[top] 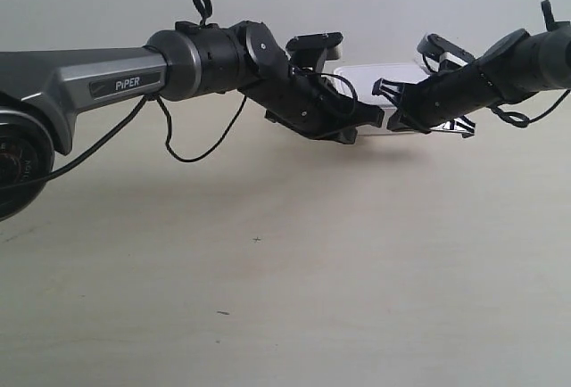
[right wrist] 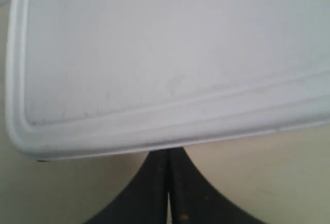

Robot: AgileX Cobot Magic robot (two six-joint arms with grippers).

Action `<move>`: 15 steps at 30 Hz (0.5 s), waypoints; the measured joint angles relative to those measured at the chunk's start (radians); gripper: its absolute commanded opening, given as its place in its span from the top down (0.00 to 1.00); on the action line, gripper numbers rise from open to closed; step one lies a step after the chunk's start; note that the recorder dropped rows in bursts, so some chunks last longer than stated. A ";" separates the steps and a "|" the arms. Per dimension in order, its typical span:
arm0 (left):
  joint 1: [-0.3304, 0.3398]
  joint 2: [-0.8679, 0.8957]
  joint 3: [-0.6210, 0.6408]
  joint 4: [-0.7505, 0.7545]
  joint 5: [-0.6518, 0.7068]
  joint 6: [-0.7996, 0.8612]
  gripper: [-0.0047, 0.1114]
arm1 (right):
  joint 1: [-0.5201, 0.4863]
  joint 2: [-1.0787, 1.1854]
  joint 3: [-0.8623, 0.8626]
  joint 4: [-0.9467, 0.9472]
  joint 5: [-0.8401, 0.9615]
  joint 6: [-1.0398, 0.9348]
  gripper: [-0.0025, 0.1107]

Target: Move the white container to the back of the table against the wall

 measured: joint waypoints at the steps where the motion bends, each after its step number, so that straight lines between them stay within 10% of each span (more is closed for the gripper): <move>1: 0.000 0.000 0.000 0.000 0.000 0.000 0.96 | 0.000 0.006 -0.014 0.000 0.002 0.003 0.98; 15: 0.010 0.000 0.000 -0.002 0.000 0.000 0.96 | 0.000 0.091 -0.165 -0.086 0.000 0.111 0.98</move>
